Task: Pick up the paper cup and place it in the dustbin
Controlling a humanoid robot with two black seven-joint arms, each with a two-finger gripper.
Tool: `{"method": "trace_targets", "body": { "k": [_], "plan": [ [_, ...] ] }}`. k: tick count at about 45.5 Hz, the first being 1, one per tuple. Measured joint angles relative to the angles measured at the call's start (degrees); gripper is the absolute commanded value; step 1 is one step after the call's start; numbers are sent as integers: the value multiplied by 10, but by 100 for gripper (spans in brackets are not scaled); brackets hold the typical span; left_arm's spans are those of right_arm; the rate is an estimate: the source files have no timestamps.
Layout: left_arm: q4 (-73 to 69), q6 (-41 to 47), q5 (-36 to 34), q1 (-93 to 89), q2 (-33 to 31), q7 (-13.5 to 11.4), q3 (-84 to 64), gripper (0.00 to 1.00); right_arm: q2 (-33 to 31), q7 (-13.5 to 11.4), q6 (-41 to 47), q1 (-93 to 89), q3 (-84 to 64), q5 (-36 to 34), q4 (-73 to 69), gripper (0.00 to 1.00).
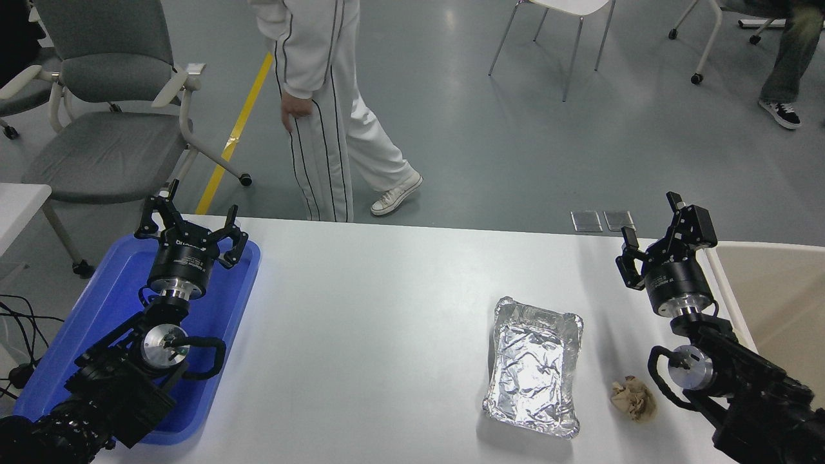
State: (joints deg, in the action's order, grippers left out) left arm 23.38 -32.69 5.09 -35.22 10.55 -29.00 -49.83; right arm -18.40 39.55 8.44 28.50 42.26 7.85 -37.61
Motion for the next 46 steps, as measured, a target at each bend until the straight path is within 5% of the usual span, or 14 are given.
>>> {"method": "trace_targets", "body": {
  "k": [46],
  "plan": [
    [0,0,0,0,0,0,0,100,-60,3,4,17,-91,-11,-14,100]
  ]
}}
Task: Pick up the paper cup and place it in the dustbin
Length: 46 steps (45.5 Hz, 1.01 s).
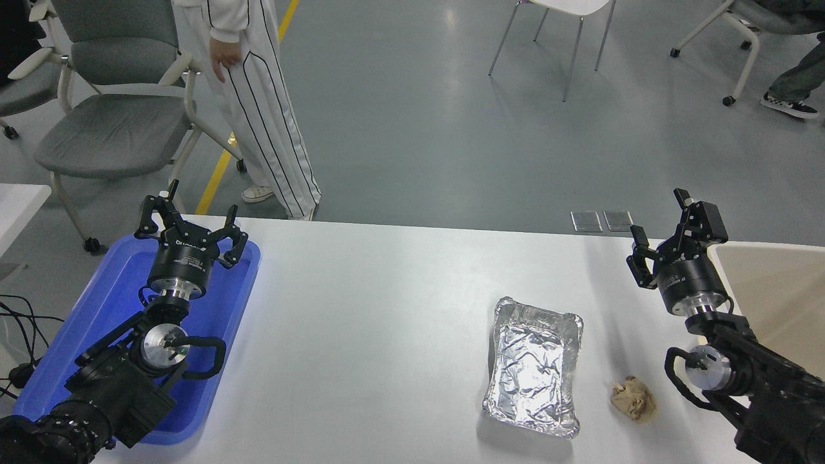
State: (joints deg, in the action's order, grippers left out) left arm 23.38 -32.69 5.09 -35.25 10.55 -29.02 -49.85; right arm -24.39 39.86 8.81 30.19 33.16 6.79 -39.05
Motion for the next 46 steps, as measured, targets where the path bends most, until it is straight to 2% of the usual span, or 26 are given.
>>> {"method": "trace_targets", "body": {
  "k": [25,46],
  "plan": [
    [0,0,0,0,0,0,0,100,-107,2,3,138,-378,-73,-15,100],
    [0,0,0,0,0,0,0,100,-131,2,5,310,-682,-74,-70,100]
  ]
}}
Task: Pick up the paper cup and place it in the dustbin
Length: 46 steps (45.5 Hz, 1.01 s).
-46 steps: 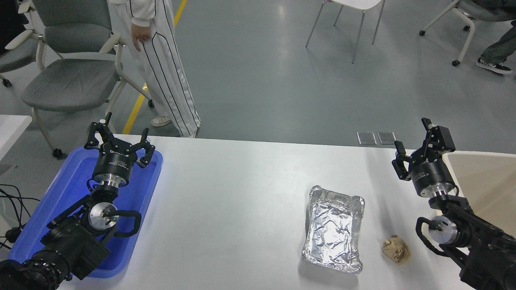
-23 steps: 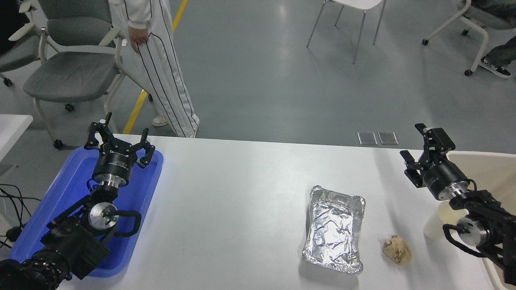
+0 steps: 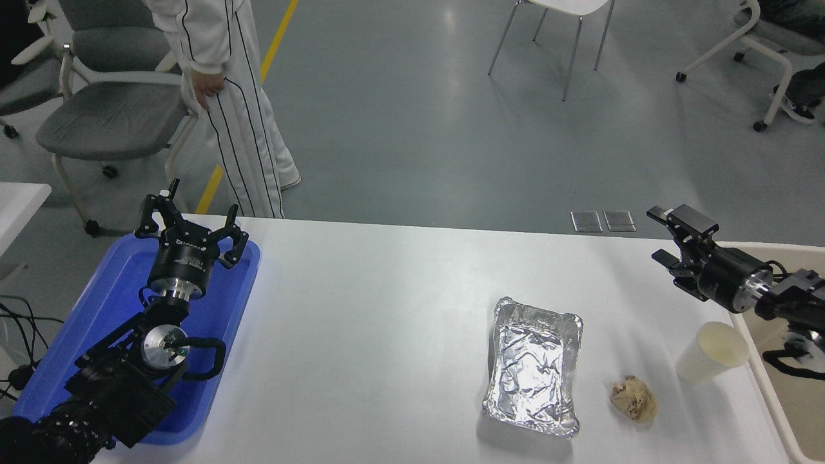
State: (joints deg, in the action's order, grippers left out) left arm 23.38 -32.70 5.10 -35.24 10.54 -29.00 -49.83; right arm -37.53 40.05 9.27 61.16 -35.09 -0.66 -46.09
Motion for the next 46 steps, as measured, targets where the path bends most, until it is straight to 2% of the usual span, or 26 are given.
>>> {"method": "trace_targets", "body": {
  "k": [20,37,42,46],
  "plan": [
    [0,0,0,0,0,0,0,100,-10,-6,46,184,-234,16,-121,100],
    [1,-1,0,-1,0,0,0,100,15,-21,201,341,-426,106,-175,100],
    [1,-1,0,0,0,0,0,100,26,-37,245,375,-466,135,-184,100],
    [1,-1,0,0,0,0,0,100,33,-66,269,396,-483,161,-192,100]
  ]
}}
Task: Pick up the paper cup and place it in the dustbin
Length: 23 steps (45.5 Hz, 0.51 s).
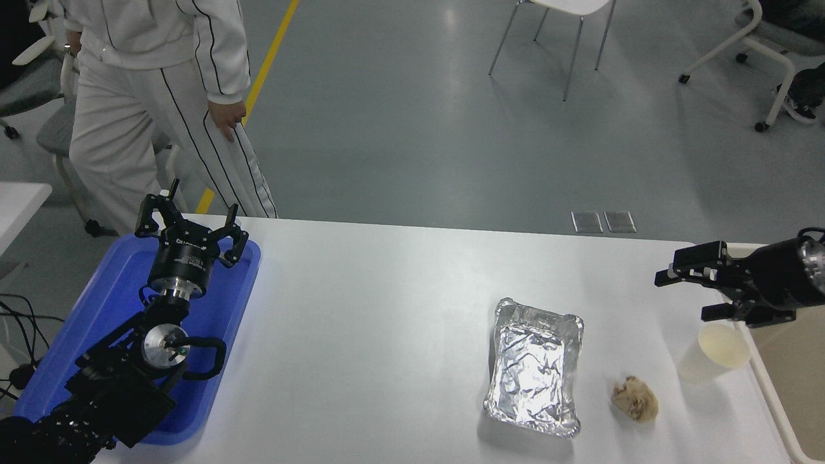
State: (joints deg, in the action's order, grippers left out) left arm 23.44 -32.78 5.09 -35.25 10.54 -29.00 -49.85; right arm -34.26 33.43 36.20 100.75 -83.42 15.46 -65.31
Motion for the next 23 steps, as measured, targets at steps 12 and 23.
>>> {"method": "trace_targets", "body": {
  "k": [12,23],
  "plan": [
    [0,1,0,0,0,0,0,100,9,-137,43,78,-23,41,-42,100],
    [-1,1,0,0,0,0,0,100,15,-186,74,164,-29,51,-87,100]
  ]
}}
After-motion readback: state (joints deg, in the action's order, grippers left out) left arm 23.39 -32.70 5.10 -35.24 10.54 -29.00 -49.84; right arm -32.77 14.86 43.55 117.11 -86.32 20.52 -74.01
